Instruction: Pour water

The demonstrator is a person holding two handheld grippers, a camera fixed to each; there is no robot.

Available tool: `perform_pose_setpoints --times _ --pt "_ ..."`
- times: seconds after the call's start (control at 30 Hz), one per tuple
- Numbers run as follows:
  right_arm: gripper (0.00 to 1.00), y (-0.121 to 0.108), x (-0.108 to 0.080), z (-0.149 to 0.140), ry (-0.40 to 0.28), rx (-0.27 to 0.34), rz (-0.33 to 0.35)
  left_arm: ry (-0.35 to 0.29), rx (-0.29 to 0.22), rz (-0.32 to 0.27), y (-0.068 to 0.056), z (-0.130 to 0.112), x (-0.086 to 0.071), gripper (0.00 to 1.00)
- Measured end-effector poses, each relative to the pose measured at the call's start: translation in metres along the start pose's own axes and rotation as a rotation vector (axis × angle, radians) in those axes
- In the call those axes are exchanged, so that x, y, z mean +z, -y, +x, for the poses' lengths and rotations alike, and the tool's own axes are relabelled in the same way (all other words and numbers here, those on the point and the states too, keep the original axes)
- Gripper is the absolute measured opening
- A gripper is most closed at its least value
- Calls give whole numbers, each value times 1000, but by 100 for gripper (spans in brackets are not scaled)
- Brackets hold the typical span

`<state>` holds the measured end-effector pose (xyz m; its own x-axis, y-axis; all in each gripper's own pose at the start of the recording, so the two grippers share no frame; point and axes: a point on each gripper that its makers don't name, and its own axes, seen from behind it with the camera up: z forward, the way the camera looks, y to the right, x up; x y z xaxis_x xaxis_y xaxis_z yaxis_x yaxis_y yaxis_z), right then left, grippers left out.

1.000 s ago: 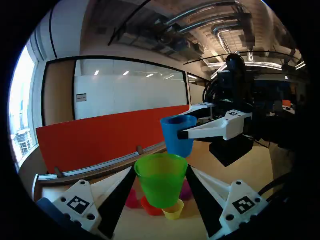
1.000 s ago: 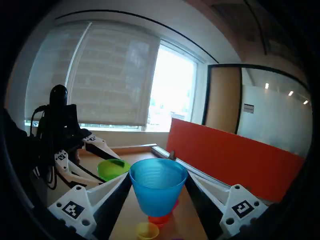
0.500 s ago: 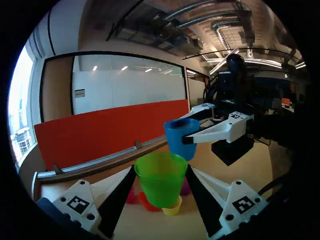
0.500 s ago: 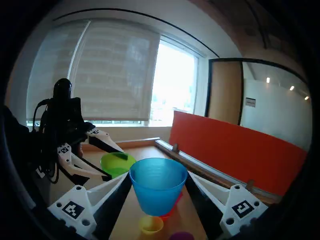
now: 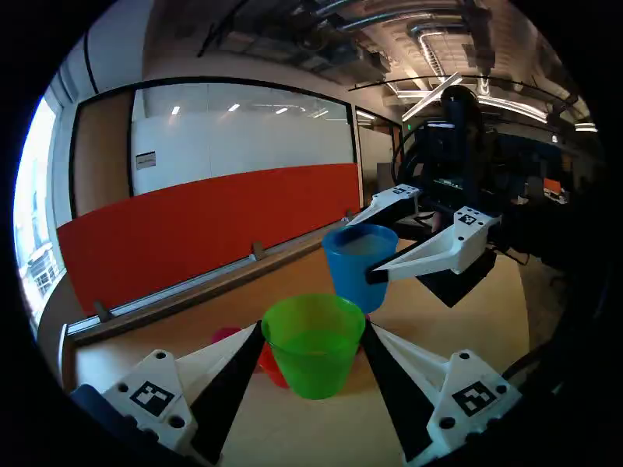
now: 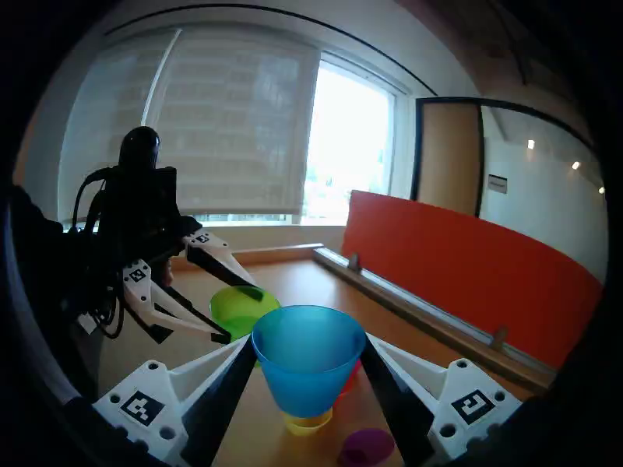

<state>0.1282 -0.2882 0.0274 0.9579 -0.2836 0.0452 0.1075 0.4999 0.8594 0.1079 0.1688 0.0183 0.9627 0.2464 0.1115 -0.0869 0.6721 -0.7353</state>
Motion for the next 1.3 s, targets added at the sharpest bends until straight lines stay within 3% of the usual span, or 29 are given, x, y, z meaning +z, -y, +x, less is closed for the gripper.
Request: perform_pose_setpoints --times 0.53,1.3 --pt "93 13 -3 -52 95 -3 55 131 -3 -34 -12 -51 12 88" --pt "94 32 0 -127 249 -35 125 258 -6 -70 -28 -114 18 88"
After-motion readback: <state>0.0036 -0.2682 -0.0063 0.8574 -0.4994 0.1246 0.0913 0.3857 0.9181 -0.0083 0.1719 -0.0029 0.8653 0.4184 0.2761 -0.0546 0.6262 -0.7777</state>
